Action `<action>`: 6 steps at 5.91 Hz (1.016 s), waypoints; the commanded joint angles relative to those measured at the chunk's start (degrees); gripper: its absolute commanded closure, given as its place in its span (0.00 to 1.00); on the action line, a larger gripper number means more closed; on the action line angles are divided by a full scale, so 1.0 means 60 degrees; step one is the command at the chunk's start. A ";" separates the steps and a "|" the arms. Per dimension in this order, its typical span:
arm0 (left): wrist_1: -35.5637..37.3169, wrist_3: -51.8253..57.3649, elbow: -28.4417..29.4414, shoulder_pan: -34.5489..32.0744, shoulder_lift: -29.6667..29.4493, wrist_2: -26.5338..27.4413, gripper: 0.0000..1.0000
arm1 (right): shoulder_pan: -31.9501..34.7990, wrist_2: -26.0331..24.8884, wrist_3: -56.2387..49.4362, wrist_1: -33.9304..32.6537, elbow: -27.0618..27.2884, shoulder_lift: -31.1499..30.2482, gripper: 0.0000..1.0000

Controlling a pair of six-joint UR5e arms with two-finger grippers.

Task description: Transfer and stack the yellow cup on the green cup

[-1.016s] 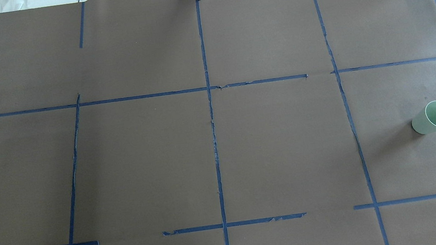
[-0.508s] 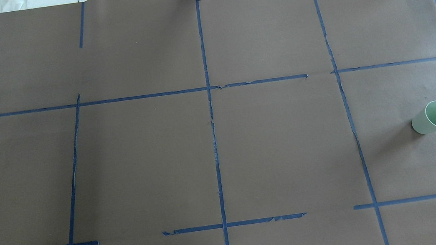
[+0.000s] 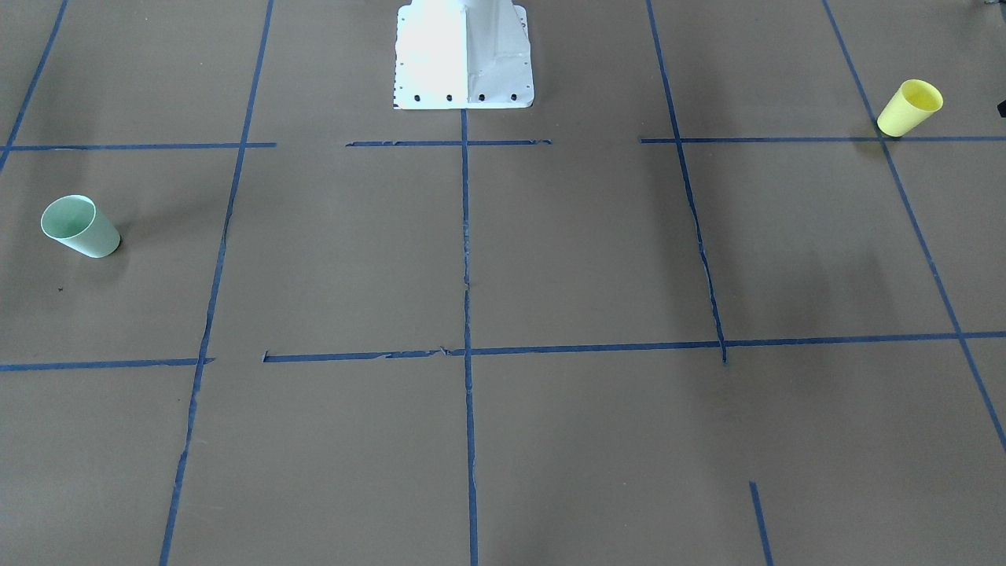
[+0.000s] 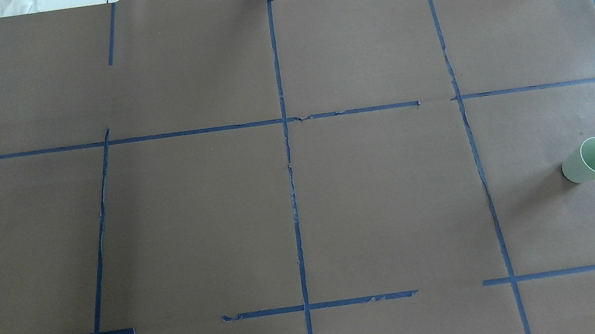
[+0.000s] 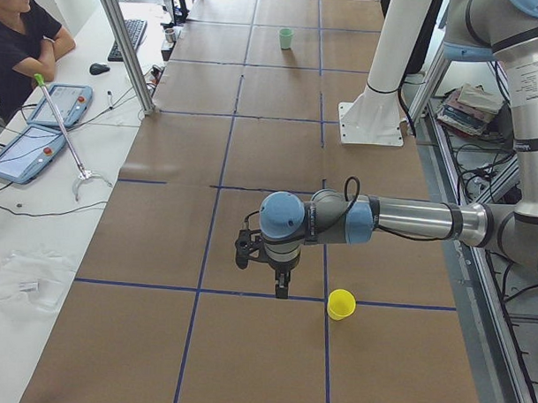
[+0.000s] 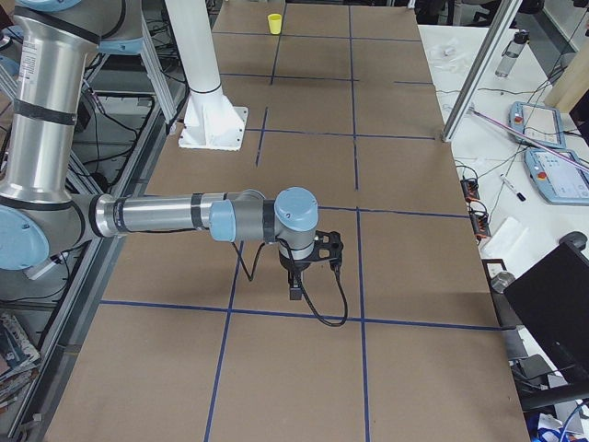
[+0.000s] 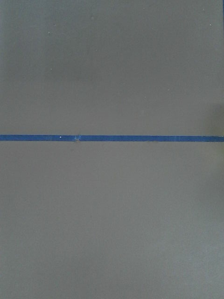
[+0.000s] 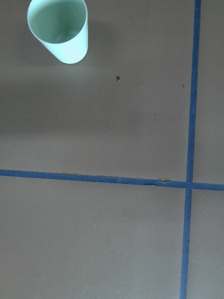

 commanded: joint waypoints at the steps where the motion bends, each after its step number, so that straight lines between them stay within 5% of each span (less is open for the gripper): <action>1: -0.0151 -0.0601 -0.0115 0.0032 -0.0001 -0.0714 0.00 | 0.0000 0.0483 0.0001 -0.0011 -0.0033 -0.0020 0.00; 4: -0.1448 -0.6347 -0.0115 0.1358 -0.0044 -0.0211 0.00 | -0.0029 0.0575 -0.0014 0.0004 0.0054 -0.0006 0.00; 6: -0.1718 -0.7849 -0.0158 0.2500 -0.0073 0.0638 0.00 | -0.0029 0.1171 0.0001 -0.0010 -0.0004 -0.0006 0.00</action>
